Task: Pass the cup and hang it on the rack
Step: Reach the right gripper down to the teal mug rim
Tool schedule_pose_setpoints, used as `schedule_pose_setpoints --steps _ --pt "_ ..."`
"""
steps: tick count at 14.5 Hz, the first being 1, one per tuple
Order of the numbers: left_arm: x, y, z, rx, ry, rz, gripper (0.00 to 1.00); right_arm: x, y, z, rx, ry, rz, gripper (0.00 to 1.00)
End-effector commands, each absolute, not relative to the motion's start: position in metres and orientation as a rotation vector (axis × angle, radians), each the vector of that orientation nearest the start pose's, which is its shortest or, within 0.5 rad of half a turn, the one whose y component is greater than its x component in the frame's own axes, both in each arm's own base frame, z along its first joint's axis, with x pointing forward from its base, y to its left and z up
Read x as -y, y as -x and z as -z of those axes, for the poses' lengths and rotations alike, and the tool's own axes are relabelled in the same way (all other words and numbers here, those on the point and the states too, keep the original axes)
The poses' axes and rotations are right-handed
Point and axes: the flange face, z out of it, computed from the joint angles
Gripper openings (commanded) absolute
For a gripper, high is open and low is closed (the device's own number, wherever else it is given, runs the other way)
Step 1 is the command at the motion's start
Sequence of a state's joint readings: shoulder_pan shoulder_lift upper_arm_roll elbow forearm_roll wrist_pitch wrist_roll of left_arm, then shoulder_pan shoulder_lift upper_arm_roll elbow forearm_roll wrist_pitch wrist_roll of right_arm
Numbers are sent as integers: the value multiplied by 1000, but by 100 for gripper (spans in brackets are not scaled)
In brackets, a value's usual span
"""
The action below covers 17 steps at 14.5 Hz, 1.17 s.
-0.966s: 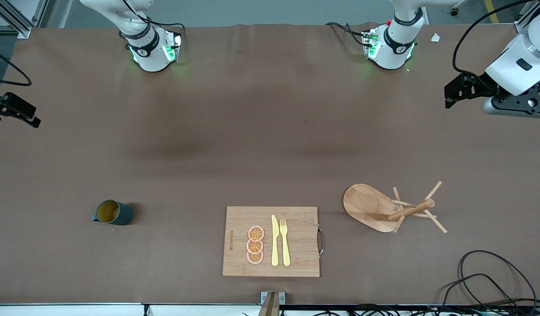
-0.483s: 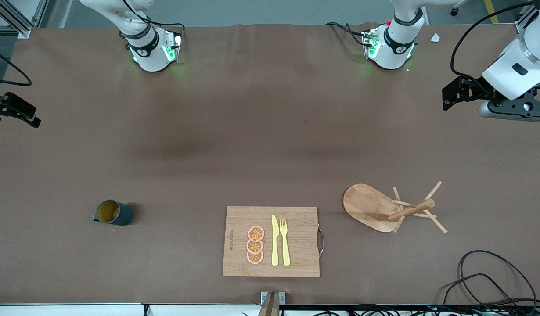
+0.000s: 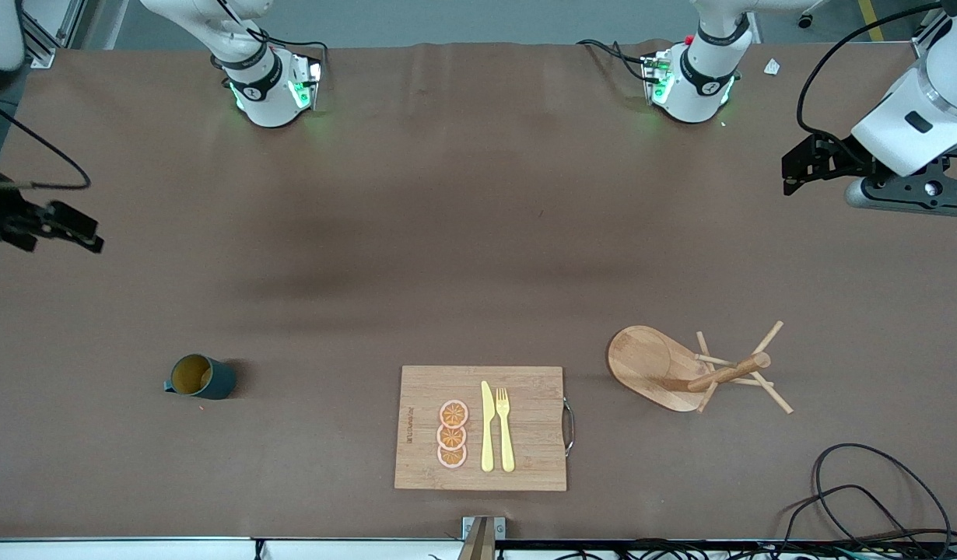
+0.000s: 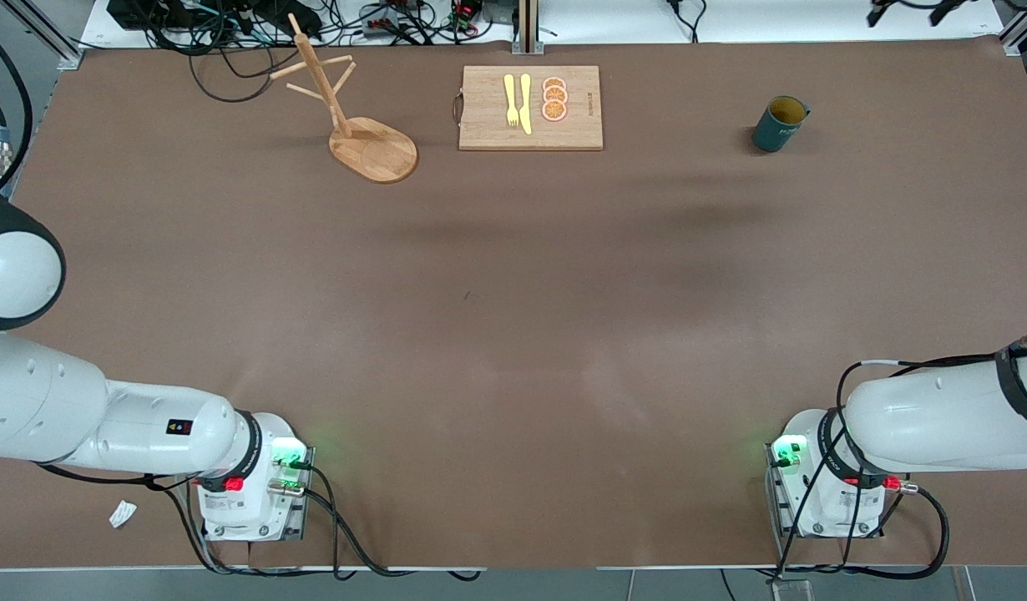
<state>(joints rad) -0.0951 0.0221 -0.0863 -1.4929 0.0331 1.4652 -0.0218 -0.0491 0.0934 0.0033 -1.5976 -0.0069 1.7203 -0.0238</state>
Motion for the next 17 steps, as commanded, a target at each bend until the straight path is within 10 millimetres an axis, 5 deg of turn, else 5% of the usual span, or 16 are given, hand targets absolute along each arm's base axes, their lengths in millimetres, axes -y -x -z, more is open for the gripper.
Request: schedule_pose_setpoints --steps 1,11,17 --pt "97 -543 -645 -250 3109 -71 100 20 -618 -536 -17 3147 55 100" --pt "93 -549 -637 -256 3111 -98 100 0 -667 -455 -33 3141 157 100" --pt "95 -549 -636 -261 3110 -100 100 -10 -691 -370 -133 3136 116 100"
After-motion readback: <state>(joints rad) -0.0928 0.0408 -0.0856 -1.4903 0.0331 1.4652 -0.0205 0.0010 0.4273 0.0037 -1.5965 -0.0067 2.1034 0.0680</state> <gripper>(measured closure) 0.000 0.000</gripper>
